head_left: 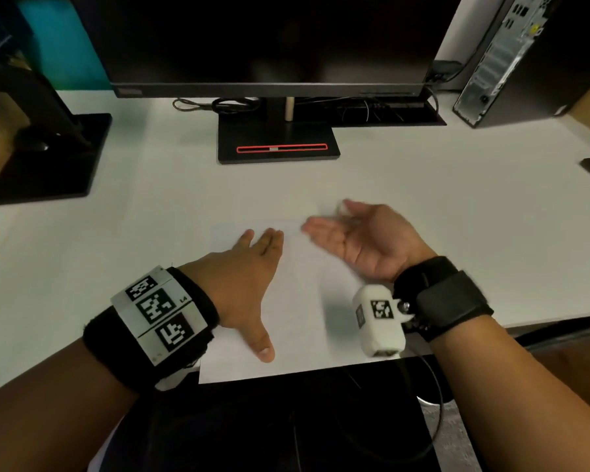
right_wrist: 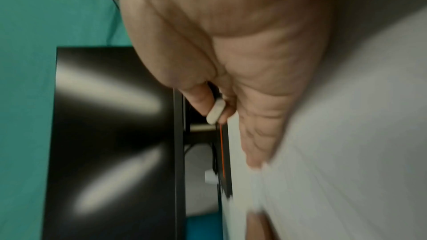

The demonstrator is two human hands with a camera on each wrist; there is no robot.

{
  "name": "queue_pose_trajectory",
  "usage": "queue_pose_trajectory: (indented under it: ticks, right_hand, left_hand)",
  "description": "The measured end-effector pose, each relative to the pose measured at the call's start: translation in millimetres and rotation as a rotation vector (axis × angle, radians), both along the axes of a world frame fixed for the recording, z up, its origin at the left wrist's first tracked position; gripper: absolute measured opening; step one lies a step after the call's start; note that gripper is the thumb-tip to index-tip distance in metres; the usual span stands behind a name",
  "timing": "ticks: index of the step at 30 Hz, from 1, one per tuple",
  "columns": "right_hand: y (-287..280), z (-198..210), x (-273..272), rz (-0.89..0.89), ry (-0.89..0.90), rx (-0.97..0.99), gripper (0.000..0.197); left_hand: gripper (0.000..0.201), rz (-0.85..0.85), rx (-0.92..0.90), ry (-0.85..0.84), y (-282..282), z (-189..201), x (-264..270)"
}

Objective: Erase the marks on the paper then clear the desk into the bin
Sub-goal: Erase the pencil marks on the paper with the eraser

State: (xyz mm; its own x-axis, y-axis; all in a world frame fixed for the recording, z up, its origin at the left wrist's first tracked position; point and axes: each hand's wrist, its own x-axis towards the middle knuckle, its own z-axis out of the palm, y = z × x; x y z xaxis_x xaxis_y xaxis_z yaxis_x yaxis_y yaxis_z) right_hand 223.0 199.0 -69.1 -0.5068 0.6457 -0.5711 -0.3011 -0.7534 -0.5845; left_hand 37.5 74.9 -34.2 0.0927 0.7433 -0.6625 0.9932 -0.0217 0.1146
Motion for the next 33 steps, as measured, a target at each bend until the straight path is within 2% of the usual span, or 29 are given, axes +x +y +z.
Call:
queue_pose_trajectory:
  ticks: [3,5,6,8,13,15,17,22,25,28,33]
  right_hand:
    - [32,5,31,-0.552,0.032,0.080,0.018]
    - [37,13,51,-0.688,0.031,0.150,0.014]
    - [34,17,57,-0.647,0.028,0.184,0.015]
    - [19,28,62,-0.375,-0.064,0.283,0.018]
    - [-26,38,69,0.541,-0.659,0.805,0.022]
    - [-36,35,74,0.783,-0.889,1.049,0.021]
    - [-45,34,76,0.843,-1.028,1.197,0.021]
    - [-72,22,64,0.883,-0.958,1.335,0.024]
    - [-64,20,66,0.887,-1.033,1.376,0.026]
    - [-54,21,73,0.816,-1.149,1.373,0.028]
    - [-86,17,57,0.910,-1.067,1.438,0.027]
  left_hand:
    - [0.164,-0.013,-0.004,-0.001,0,-2,-2]
    - [0.159,-0.020,-0.013,0.002,2,-4,-4]
    - [0.154,-0.013,-0.018,-0.001,4,-4,-5]
    - [0.144,0.015,-0.036,0.007,8,-3,-7]
    - [0.142,0.045,-0.043,0.083,20,-4,-7]
    - [0.142,0.052,-0.053,0.088,20,-4,-6]
    - [0.143,0.052,-0.056,0.091,20,-4,-6]
    - [0.146,0.051,-0.060,0.099,21,-4,-5]
    - [0.150,0.048,-0.068,0.107,21,-4,-5]
    - [0.150,0.053,-0.070,0.108,20,-4,-3]
    - [0.149,0.055,-0.072,0.112,21,-2,-1]
